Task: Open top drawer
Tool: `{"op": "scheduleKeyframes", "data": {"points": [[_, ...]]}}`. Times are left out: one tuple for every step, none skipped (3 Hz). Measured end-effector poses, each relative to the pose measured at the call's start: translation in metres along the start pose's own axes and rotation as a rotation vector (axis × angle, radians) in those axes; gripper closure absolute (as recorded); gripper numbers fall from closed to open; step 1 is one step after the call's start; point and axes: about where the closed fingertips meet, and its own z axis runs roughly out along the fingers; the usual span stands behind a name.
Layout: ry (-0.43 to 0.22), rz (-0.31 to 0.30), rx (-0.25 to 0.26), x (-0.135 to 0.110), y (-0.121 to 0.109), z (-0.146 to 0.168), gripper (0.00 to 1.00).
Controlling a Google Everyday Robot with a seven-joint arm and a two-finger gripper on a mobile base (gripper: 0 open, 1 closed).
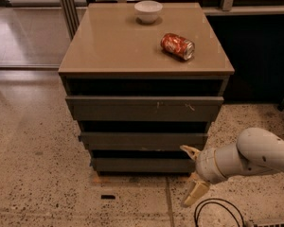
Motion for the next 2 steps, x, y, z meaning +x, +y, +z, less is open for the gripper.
{"op": "scheduleKeyframes", "data": {"points": [[0.024, -0.001, 0.005, 0.0, 0.001, 0.042, 0.0], [0.11, 0.042, 0.067, 0.018, -0.003, 0.068, 0.0]]}}
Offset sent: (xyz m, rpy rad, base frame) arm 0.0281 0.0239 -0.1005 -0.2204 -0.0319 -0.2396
